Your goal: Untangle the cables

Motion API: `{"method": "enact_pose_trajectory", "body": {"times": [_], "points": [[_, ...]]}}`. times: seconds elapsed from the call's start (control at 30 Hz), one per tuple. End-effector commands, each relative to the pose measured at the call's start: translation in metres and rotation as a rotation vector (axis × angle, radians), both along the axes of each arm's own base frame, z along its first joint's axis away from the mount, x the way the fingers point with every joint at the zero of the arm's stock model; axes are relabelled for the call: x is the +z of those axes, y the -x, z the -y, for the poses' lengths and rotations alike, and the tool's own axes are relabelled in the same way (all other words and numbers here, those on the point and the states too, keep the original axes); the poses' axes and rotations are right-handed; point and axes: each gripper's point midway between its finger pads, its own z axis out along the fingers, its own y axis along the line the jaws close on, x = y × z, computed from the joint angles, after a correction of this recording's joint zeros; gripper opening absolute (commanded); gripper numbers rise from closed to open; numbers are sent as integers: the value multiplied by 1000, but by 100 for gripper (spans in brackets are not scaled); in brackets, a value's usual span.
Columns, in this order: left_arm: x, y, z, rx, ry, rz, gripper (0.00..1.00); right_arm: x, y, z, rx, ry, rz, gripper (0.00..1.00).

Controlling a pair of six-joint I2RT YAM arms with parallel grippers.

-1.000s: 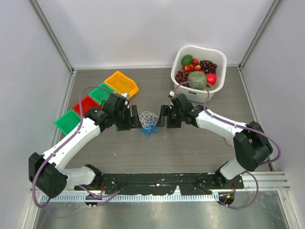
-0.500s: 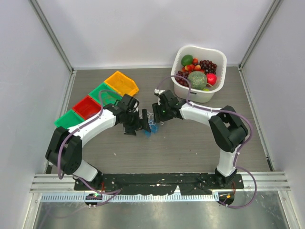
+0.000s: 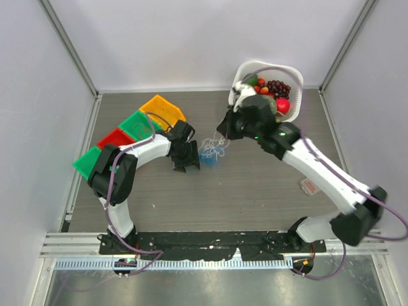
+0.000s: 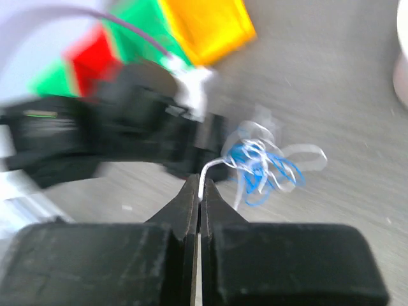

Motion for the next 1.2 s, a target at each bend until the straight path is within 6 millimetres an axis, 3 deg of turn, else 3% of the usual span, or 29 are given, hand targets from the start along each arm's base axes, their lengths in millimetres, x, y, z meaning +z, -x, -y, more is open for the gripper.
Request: {"method": "enact_pose_trajectory", "body": {"times": [0.0,0.03,0.1,0.13,0.17,0.2,0.23,0.3,0.47,0.57,0.63,0.67,0.73,0.8,0.83,0.93,1.07,1.17], "points": [[-18,-20,-18,16,-119,35,56,164,46,4,65,-334,184,1],[-18,-21,-18,13,-118,32,49,188,56,4,96,-380,209,1],[-20,-21,-18,4,-110,41,35,270,81,13,153,-521,339,1],[-19,-21,-16,-1,-96,51,27,290,88,16,165,-560,366,1],[-17,-21,-16,-6,-82,56,19,325,101,23,192,-620,431,1],[-17,-19,-15,-16,-74,60,14,335,104,24,195,-637,448,1],[-14,-19,-14,-23,-63,68,7,359,112,30,200,-680,491,1],[-8,-15,-16,-38,-53,88,0,378,115,33,202,-716,525,1],[8,3,-23,-86,-35,102,0,391,110,32,188,-745,541,1],[16,13,-34,-86,-56,106,9,402,116,36,199,-762,588,1],[35,19,-32,-95,-18,132,28,398,112,38,182,-743,599,1],[50,21,-27,-107,25,161,41,391,104,36,160,-722,587,1],[83,25,-21,-130,106,234,58,375,99,33,144,-700,533,1],[126,27,-20,-139,161,339,69,336,87,22,126,-660,431,1],[143,29,-21,-149,180,386,77,327,88,24,114,-657,412,1],[199,36,-27,-179,234,549,83,274,77,16,61,-635,271,1],[271,55,-12,-291,414,766,97,232,78,10,33,-622,122,1],[317,70,-1,-398,529,945,100,204,87,-4,116,-571,26,1]]}}
